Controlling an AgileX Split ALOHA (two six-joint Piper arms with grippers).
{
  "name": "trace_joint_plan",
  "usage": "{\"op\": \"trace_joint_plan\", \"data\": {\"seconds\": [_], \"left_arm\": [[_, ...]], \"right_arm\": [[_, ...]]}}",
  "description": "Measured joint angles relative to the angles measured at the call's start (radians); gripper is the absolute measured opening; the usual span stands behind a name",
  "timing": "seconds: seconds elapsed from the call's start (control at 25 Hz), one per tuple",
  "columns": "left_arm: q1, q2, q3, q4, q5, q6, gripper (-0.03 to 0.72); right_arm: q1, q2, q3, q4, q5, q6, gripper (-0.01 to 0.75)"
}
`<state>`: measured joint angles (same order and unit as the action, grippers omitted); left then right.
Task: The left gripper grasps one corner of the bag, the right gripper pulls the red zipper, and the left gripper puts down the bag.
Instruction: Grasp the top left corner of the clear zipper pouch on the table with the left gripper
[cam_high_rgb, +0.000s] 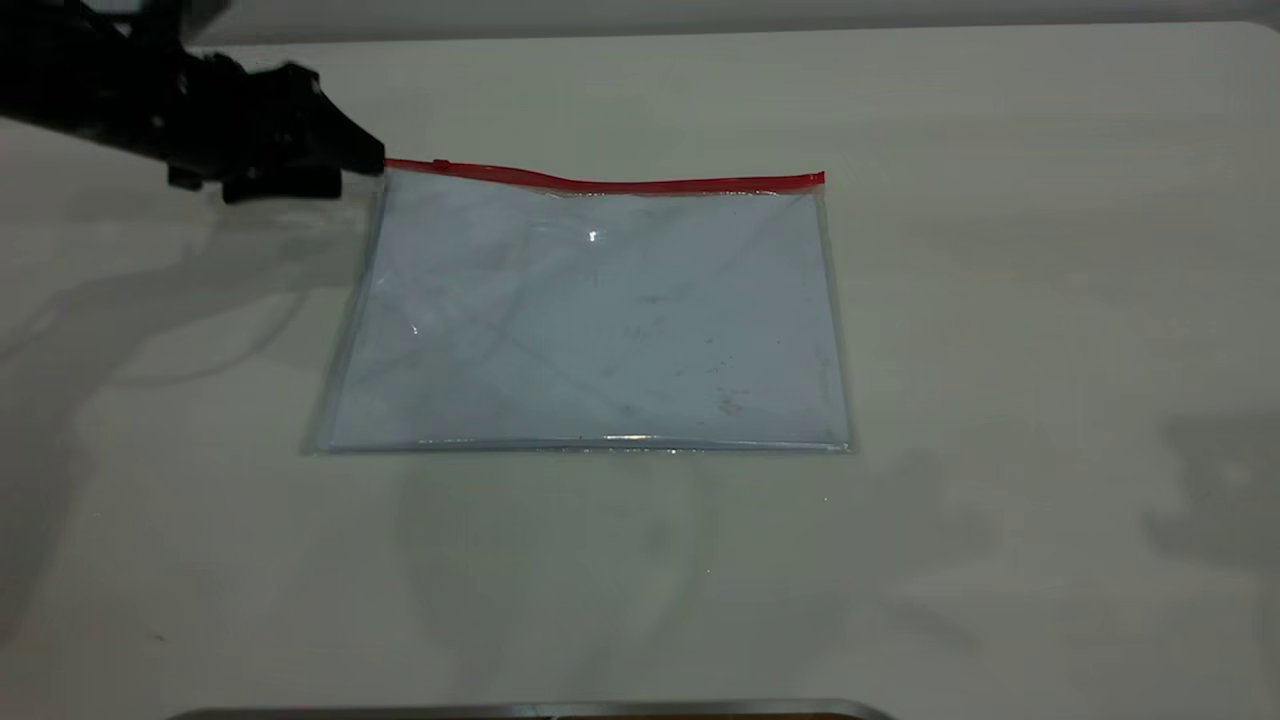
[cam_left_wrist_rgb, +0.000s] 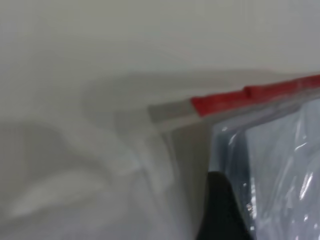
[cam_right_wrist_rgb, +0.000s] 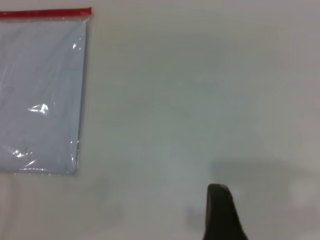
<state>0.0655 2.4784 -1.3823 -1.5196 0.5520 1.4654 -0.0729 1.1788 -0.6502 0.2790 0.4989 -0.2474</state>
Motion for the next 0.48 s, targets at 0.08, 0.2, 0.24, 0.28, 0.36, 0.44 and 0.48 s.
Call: {"op": "trace_joint_plan", "data": {"seconds": [0.08,0.2,0.24,0.28,0.36,0.44,0.48], "left_arm": [[-0.004,0.017,0.000,-0.001,-0.010,0.002,0.546],[-0.006,0.029,-0.001,-0.002,-0.012,0.004,0.546],[-0.007,0.036,-0.005,-0.004,-0.012,0.005,0.546],[-0.009,0.040,-0.007,-0.008,-0.014,0.006,0.546],[-0.014,0.053,-0.011,-0.020,-0.011,0.019,0.546],[-0.023,0.068,-0.020,-0.043,-0.005,0.045,0.546],[-0.030,0.077,-0.022,-0.063,0.002,0.061,0.546]], "right_arm": [[0.000,0.005,-0.001,0.001,-0.009,0.000,0.512],[0.000,0.005,-0.001,0.001,-0.016,0.000,0.512],[0.000,0.005,-0.001,0.001,-0.019,0.000,0.512],[0.000,0.005,-0.001,0.001,-0.021,0.000,0.512],[0.000,0.005,-0.001,0.002,-0.025,-0.001,0.512],[0.000,0.005,-0.001,0.006,-0.028,-0.001,0.512],[0.000,0.005,-0.001,0.007,-0.028,-0.001,0.512]]}}
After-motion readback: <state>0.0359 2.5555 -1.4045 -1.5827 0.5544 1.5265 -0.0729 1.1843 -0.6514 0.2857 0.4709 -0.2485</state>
